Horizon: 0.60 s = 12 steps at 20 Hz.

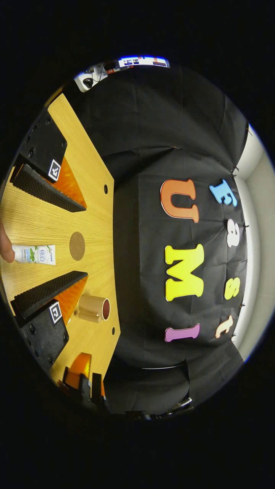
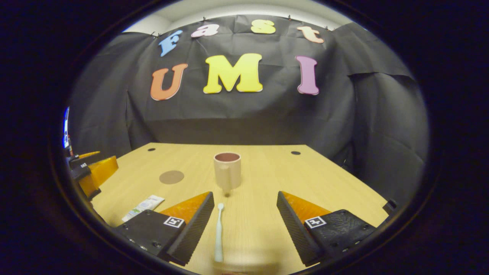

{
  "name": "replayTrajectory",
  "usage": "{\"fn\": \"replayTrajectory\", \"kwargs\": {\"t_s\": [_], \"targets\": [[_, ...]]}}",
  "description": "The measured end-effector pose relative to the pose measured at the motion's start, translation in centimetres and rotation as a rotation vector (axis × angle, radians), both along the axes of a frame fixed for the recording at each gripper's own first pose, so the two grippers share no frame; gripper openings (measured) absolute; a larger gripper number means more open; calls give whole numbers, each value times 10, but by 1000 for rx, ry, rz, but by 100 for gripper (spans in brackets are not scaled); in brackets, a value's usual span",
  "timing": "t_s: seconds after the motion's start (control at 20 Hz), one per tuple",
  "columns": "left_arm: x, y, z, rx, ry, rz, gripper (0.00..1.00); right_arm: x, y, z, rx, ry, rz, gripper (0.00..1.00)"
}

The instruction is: Put the toothbrush and toothpaste on the desktop into the cup, then pick up the cup and place it on the coaster on the desktop.

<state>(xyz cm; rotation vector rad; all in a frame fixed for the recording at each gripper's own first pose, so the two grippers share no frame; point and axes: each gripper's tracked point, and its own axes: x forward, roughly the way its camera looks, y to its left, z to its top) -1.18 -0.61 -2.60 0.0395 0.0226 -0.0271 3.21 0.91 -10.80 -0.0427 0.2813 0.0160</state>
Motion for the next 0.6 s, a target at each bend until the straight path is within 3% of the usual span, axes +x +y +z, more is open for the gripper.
{"fn": "replayTrajectory", "kwargs": {"t_s": [0.15, 0.4, 0.5, 0.55, 0.6], "targets": [[4, 3, -14, 2, 33, -1, 98, 8, 16, -21, 45, 67, 40, 98], [7, 14, -37, -9, 93, 9, 98, 21, 26, -59, -34, 197, 36, 97], [7, 15, -47, -38, 128, -2, 98, 21, 33, -77, -24, 256, 43, 88], [7, 15, -50, -46, 141, -4, 99, 23, 37, -82, -22, 274, 48, 72], [6, 17, -53, -47, 149, -2, 98, 21, 39, -87, -28, 297, 49, 67]]}}
